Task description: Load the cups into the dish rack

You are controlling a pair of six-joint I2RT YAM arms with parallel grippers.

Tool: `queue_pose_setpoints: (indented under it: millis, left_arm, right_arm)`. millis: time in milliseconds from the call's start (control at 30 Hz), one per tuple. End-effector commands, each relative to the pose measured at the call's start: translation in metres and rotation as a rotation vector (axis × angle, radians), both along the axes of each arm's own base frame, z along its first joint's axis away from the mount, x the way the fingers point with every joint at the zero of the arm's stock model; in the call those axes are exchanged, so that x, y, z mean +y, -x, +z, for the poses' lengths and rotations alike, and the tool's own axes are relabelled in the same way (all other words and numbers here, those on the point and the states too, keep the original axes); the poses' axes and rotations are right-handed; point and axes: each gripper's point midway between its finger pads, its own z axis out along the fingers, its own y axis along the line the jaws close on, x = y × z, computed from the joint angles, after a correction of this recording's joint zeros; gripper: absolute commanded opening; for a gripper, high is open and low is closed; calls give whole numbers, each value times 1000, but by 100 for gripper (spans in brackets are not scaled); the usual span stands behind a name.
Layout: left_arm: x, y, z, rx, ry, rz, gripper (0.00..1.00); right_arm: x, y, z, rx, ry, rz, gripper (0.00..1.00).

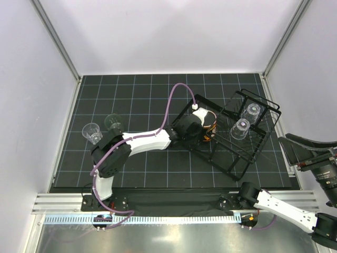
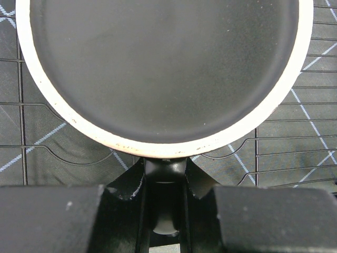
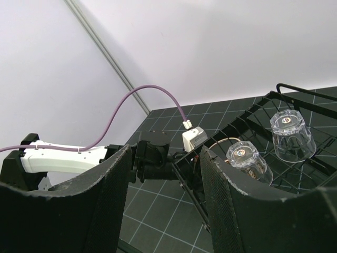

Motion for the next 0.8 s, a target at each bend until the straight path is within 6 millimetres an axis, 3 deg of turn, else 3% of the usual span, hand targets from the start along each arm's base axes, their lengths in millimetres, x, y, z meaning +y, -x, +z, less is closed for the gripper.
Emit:
queue_pose_setpoints:
  millis: [0, 233, 767]
  left_arm:
    - [-26, -24, 58, -105, 160, 34, 15]
    - [-24, -27, 56, -83, 153, 46, 15]
    - [-17, -23, 60, -69, 165, 41, 37]
  right_arm:
    - [-8, 1, 7, -12, -33, -17, 57]
    - [-13, 2, 9, -19, -39, -29, 56]
    - [-11, 3, 10, -22, -42, -15, 56]
